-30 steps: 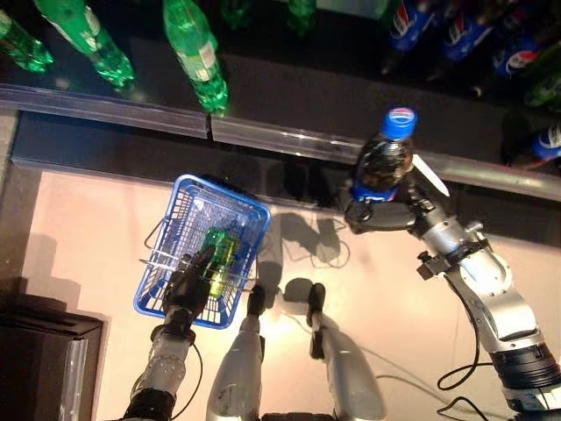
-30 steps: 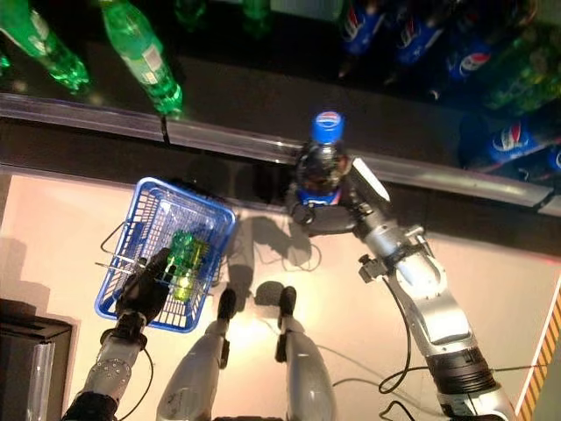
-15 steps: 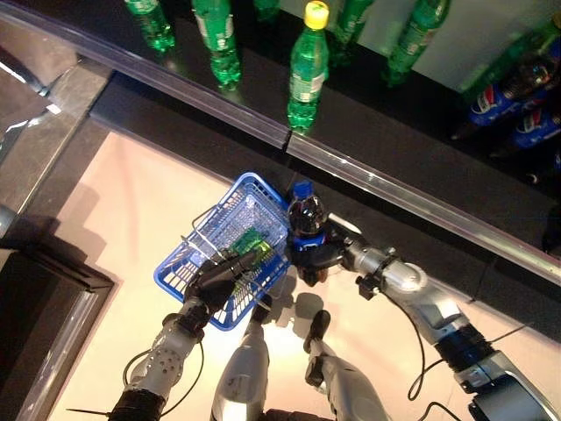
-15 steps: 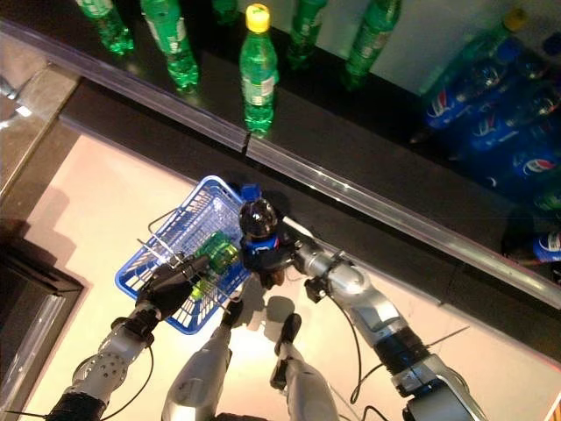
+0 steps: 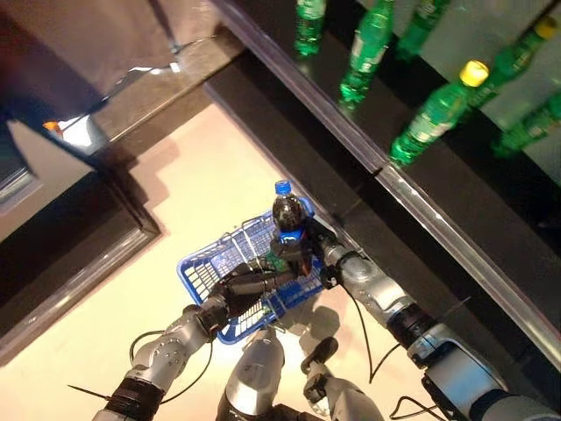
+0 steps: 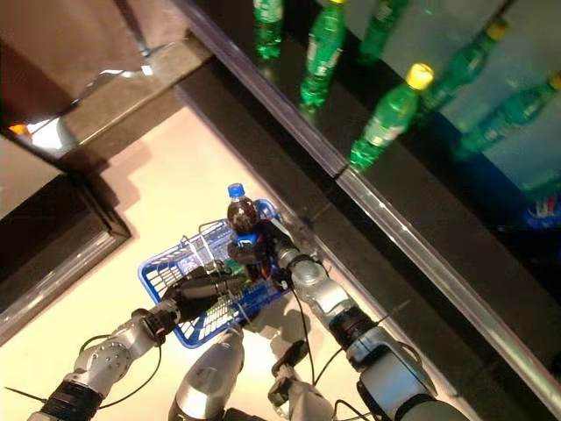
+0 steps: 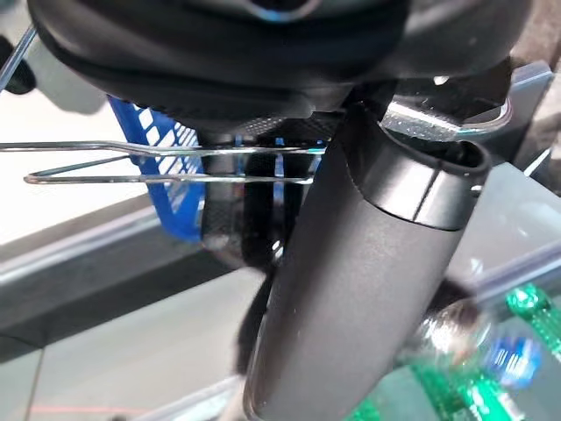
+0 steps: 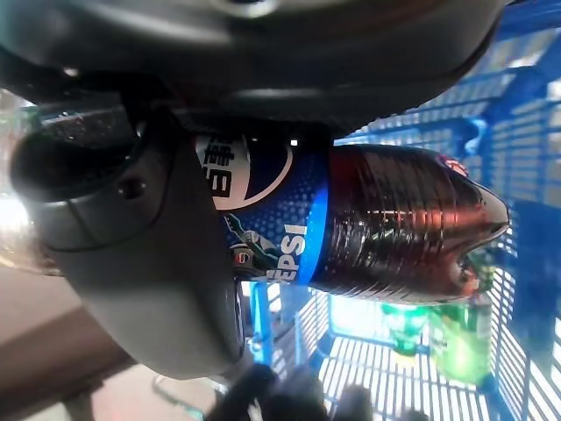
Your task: Pick up the drink and place into the basket.
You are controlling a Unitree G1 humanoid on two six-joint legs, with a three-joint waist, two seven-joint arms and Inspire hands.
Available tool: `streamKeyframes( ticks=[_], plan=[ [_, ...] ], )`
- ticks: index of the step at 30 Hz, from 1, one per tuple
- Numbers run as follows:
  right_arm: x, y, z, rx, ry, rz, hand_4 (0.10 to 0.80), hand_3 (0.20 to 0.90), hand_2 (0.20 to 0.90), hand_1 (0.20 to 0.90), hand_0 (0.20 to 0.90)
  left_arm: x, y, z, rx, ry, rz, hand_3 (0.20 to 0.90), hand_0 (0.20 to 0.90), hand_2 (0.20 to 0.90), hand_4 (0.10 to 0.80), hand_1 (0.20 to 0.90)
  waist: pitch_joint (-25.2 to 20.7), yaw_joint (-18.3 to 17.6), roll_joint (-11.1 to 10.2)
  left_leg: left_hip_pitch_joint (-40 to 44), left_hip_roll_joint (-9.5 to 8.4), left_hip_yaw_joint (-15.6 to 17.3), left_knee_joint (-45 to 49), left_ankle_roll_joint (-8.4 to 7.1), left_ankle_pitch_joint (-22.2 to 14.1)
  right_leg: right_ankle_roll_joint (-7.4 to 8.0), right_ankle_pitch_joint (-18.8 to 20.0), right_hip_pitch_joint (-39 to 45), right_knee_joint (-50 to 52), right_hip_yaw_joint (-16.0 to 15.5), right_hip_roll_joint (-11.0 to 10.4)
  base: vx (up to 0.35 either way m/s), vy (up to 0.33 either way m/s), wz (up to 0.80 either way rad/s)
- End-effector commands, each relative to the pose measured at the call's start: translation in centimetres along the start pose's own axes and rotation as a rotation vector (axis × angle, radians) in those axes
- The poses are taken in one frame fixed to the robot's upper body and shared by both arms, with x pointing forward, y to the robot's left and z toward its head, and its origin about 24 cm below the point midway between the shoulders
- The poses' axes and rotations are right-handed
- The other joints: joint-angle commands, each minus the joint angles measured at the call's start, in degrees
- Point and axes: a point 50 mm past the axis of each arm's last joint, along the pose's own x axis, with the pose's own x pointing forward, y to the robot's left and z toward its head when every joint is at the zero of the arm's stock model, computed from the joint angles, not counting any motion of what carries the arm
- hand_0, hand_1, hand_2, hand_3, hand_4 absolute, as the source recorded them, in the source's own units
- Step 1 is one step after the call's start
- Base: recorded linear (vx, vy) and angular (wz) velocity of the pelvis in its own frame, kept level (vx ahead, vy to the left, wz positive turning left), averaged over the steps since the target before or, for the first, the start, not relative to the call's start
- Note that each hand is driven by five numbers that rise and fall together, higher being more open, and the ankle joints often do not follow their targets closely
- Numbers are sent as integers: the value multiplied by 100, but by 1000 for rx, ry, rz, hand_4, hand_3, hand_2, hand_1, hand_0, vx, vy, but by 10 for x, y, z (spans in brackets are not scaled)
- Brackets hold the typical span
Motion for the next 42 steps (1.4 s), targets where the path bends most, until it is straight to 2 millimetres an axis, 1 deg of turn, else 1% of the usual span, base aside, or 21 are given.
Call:
streamKeyframes(
  ticks=[1,5,6,7,8,9,10,14,16,17,19,22,26,27,28,30,34,39,42],
  plan=[
    [8,43,40,90,-223,83,100,200,300,300,300,6,-118,33,55,-188,-689,200,300,300,100,300,-1637,89,161,17,-395,466,-221,321,32,-193,-456,118,481,-44,62,70,38,35],
    [14,40,14,62,-117,28,100,200,300,300,300,5,-129,31,49,-162,-745,200,300,300,100,300,-1742,259,190,50,-437,327,-245,343,38,-179,-474,186,480,-140,27,69,44,27],
    [15,36,2,52,-68,-1,100,200,300,300,300,3,-133,33,49,-169,-770,200,300,300,100,300,-1760,325,203,69,-444,269,-273,347,50,-171,-475,213,471,-173,21,51,26,28],
    [15,36,2,52,-69,-1,100,200,300,300,300,3,-133,33,49,-169,-770,200,300,300,100,300,-1760,324,202,70,-444,267,-275,347,51,-171,-474,215,470,-175,21,62,30,29],
    [14,31,-11,37,-19,-32,100,200,300,300,300,0,-138,34,51,-182,-792,200,300,300,100,300,-1777,386,208,90,-456,195,-320,360,67,-162,-471,235,458,-198,17,34,17,11],
    [14,31,-13,36,-14,-35,100,200,300,300,300,0,-138,34,53,-184,-793,200,300,300,100,300,-1778,392,209,93,-457,184,-326,360,71,-161,-470,239,456,-201,16,52,24,21],
    [14,29,-21,25,18,-53,100,200,300,300,300,-1,-139,36,73,-200,-798,200,300,300,100,300,-1785,427,212,97,-469,136,-346,365,83,-154,-471,251,455,-215,12,26,10,20],
    [12,27,-33,-4,73,-84,100,200,300,300,300,-1,-143,41,110,-238,-800,200,300,300,100,300,-1774,467,214,97,-481,50,-400,379,112,-142,-471,237,458,-235,3,10,8,20],
    [10,24,-41,-14,101,-104,100,200,300,300,300,-2,-141,48,126,-268,-783,200,300,300,100,300,-1770,488,210,87,-483,25,-420,386,127,-123,-466,214,477,-267,-13,0,0,0],
    [10,24,-41,-16,103,-105,100,200,300,300,300,-2,-141,49,125,-270,-782,200,300,300,100,300,-1770,488,209,87,-482,24,-421,386,129,-122,-466,213,478,-268,-14,0,0,0],
    [8,26,-49,-35,132,-114,100,200,300,300,300,-3,-138,52,115,-287,-768,200,300,300,100,300,-1768,494,208,80,-481,3,-439,395,143,-109,-465,201,482,-266,-24,0,0,0],
    [5,27,-56,-80,154,-116,100,200,300,300,300,-5,-136,55,107,-297,-765,200,300,300,100,300,-1758,501,213,70,-479,-18,-453,403,155,-96,-455,181,487,-266,-34,10,-1,2],
    [5,26,-59,-142,177,-118,100,200,300,300,300,-7,-136,54,98,-300,-780,200,300,300,100,300,-1725,501,233,56,-472,-30,-462,410,171,-86,-434,149,487,-240,-38,8,-3,6],
    [5,25,-59,-150,186,-120,361,461,524,524,524,-7,-137,54,94,-300,-789,200,300,300,100,300,-1706,496,245,45,-472,-38,-460,413,177,-86,-430,132,494,-234,-43,-1,2,7],
    [6,24,-58,-159,185,-134,800,900,900,900,900,-7,-139,54,96,-300,-795,200,300,300,100,300,-1686,495,255,36,-470,-40,-455,414,181,-84,-422,124,495,-228,-47,-5,2,5],
    [7,22,-55,-159,180,-141,800,900,900,900,900,-7,-141,54,98,-301,-803,200,300,300,100,300,-1667,488,268,30,-467,-41,-459,419,191,-84,-413,111,497,-218,-48,0,0,0],
    [12,18,-43,-151,157,-163,800,900,900,900,900,-6,-144,55,99,-303,-812,200,300,300,100,300,-1636,483,287,23,-461,-51,-464,420,199,-81,-402,99,493,-219,-58,0,0,0],
    [14,17,-36,-133,131,-171,800,900,900,900,900,-6,-142,54,88,-301,-798,200,300,300,100,300,-1663,471,277,44,-442,-32,-464,422,189,-72,-394,106,493,-216,-78,14,4,0],
    [13,17,-35,-109,122,-176,800,900,900,900,900,-6,-139,54,75,-303,-779,200,300,300,100,300,-1693,459,263,68,-432,-16,-471,424,178,-69,-396,121,488,-204,-85,11,1,-1]
  ],
)
